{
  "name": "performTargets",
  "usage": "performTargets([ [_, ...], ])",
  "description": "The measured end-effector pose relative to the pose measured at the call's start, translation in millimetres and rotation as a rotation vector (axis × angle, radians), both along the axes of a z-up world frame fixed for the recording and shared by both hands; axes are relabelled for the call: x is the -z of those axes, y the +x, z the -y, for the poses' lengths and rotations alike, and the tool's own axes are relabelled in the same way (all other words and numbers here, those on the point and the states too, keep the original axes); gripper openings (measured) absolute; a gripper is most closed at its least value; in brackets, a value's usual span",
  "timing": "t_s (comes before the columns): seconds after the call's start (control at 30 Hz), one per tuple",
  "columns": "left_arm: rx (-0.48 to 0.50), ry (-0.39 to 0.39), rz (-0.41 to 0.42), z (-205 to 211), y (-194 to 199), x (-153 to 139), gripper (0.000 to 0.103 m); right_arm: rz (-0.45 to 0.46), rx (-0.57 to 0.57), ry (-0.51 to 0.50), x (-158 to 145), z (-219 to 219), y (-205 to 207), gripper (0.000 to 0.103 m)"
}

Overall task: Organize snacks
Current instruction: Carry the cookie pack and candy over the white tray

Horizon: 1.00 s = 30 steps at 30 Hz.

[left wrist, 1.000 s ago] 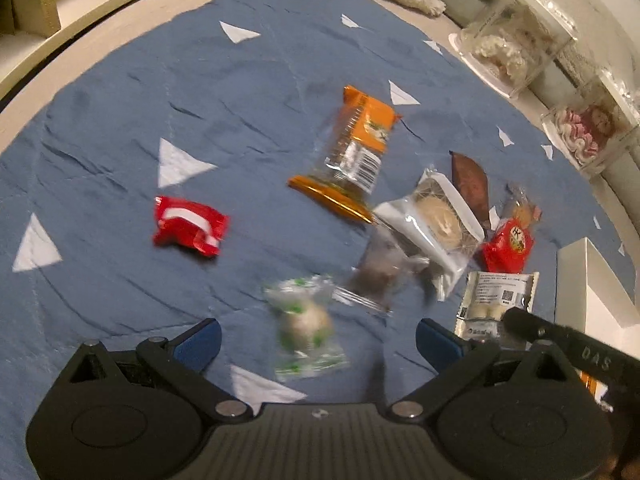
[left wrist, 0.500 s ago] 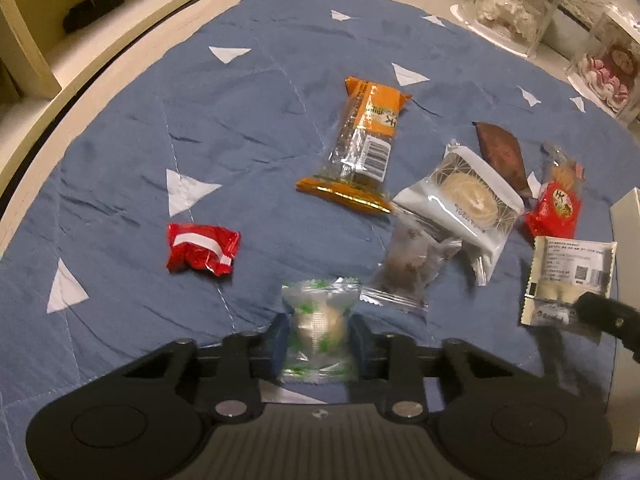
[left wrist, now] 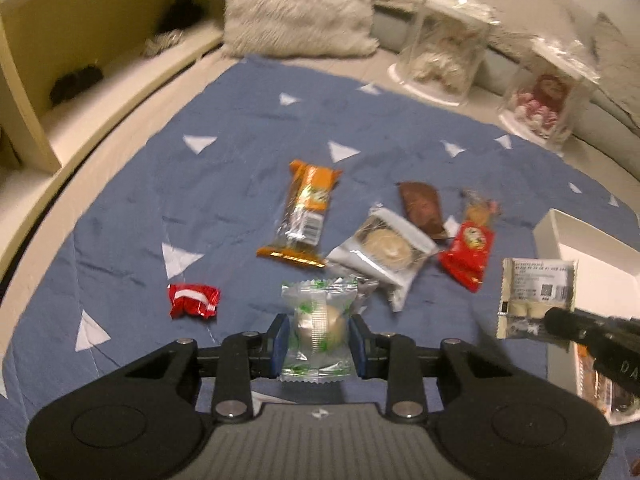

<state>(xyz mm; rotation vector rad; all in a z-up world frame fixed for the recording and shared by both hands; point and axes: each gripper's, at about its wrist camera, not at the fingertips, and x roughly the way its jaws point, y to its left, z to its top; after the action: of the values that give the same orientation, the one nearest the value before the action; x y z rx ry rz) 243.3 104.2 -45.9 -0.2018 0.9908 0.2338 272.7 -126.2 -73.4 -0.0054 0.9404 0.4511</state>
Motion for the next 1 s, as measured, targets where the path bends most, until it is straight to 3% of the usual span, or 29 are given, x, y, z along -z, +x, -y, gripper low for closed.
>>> performTargets([
  [0.4, 0.09, -0.01, 0.099, 41, -14, -33, 0.034, 0.083, 0.073, 0.033, -39, 58, -28, 0.01],
  [1.0, 0.263, -0.06, 0.129, 134, 7, -34, 0.034, 0.107, 0.26, 0.011, -42, 177, -49, 0.01],
])
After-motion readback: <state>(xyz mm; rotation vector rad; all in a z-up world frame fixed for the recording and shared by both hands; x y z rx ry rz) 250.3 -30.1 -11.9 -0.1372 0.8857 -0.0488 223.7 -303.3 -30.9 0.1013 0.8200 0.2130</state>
